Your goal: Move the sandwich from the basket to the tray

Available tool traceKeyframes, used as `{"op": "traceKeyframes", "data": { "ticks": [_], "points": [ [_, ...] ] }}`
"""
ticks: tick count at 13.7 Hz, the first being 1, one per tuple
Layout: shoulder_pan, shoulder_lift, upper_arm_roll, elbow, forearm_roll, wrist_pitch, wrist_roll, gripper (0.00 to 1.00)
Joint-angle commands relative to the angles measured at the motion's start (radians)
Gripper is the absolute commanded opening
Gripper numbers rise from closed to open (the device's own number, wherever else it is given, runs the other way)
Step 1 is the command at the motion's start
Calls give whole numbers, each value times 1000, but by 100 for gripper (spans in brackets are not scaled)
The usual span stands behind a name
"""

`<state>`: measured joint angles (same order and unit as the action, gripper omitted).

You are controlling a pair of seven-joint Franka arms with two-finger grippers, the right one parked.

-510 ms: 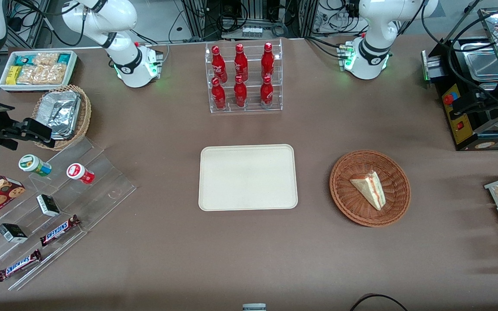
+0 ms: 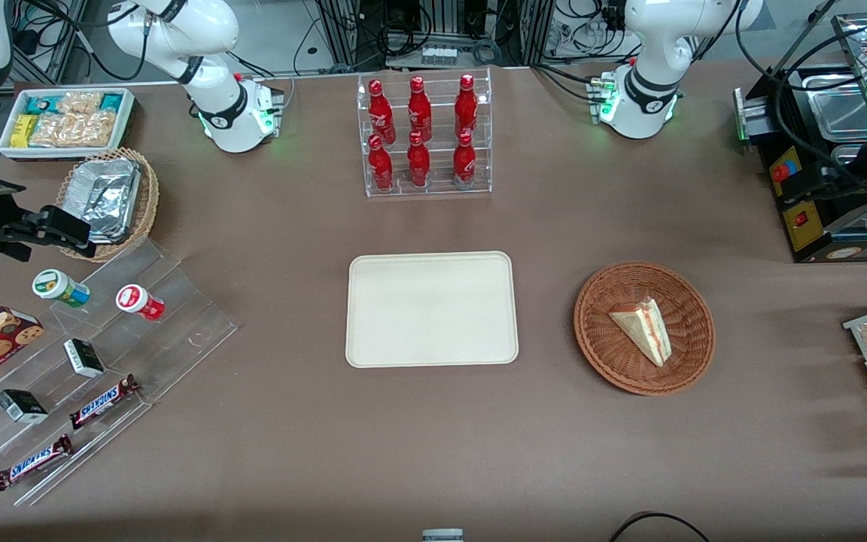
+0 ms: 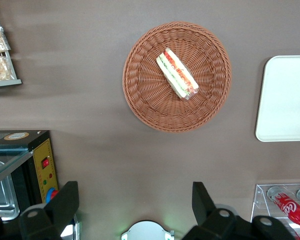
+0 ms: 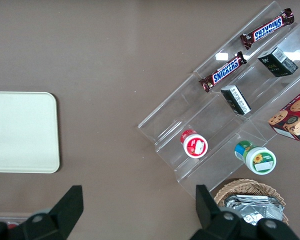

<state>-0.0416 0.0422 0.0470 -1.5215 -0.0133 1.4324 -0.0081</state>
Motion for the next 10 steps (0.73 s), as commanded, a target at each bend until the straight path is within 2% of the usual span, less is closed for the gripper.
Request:
{"op": "traceKeyframes", "data": {
  "ticks": [1, 5, 10],
  "points": [
    [-23, 21, -10, -98, 19, 124, -119, 100],
    [-67, 21, -9, -293, 21, 368, -304, 100],
    [-138, 68, -9, -440, 23, 601, -600, 100]
  ]
}}
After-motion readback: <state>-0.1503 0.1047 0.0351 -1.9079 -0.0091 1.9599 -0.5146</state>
